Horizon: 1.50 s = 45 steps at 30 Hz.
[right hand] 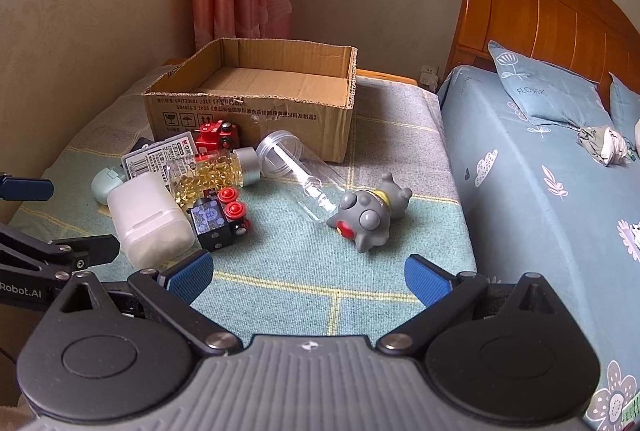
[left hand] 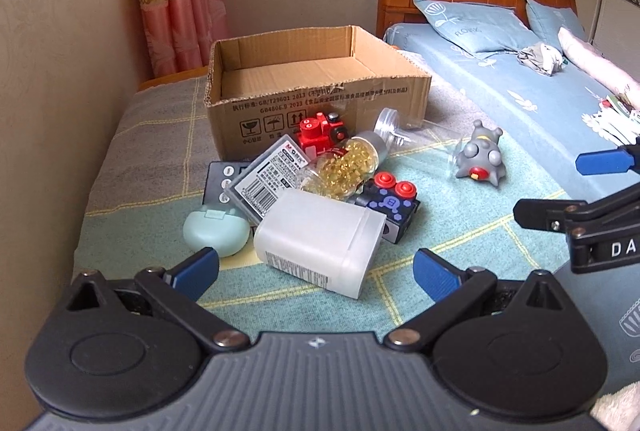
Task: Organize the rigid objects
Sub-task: 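Move the left gripper toward the white plastic container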
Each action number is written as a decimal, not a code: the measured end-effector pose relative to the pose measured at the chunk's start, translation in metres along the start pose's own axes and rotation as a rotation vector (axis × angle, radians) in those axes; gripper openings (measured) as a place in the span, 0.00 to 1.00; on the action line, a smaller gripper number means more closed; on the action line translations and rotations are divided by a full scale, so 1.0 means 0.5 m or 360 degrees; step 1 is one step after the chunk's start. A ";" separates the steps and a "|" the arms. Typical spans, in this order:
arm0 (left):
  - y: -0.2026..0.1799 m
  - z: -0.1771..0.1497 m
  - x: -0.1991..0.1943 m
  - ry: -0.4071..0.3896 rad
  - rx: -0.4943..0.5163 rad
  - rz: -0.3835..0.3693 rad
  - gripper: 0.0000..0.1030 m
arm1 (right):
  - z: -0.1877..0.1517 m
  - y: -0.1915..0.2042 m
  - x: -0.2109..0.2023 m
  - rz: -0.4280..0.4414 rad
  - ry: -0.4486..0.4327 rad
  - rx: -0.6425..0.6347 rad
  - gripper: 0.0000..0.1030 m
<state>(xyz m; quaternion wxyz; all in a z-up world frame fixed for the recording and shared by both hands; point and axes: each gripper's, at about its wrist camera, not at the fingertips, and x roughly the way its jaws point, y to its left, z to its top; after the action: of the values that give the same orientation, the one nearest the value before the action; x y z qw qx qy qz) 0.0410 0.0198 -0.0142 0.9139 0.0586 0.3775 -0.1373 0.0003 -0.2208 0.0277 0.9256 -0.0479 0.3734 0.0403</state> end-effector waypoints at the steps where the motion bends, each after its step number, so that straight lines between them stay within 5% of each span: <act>1: 0.003 -0.003 0.009 0.0019 0.0001 -0.0012 0.99 | -0.001 -0.004 0.009 0.0000 0.0014 -0.0001 1.00; 12: 0.033 -0.039 0.116 0.0274 -0.0036 -0.0126 0.99 | -0.006 -0.029 0.092 0.0017 0.0154 -0.0008 1.00; 30: 0.017 -0.022 0.152 0.0183 0.0147 -0.0149 0.99 | -0.034 -0.026 0.178 0.0182 0.0319 -0.0110 1.00; 45: 0.009 0.016 0.149 0.0100 0.0244 -0.0197 0.97 | -0.032 -0.020 0.184 0.0211 0.0261 -0.0179 1.00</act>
<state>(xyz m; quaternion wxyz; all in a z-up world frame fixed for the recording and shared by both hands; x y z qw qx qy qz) 0.0983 0.0071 -0.0612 0.8842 0.1093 0.3973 -0.2200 0.0567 -0.2291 -0.0471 0.8831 -0.0781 0.4473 0.1183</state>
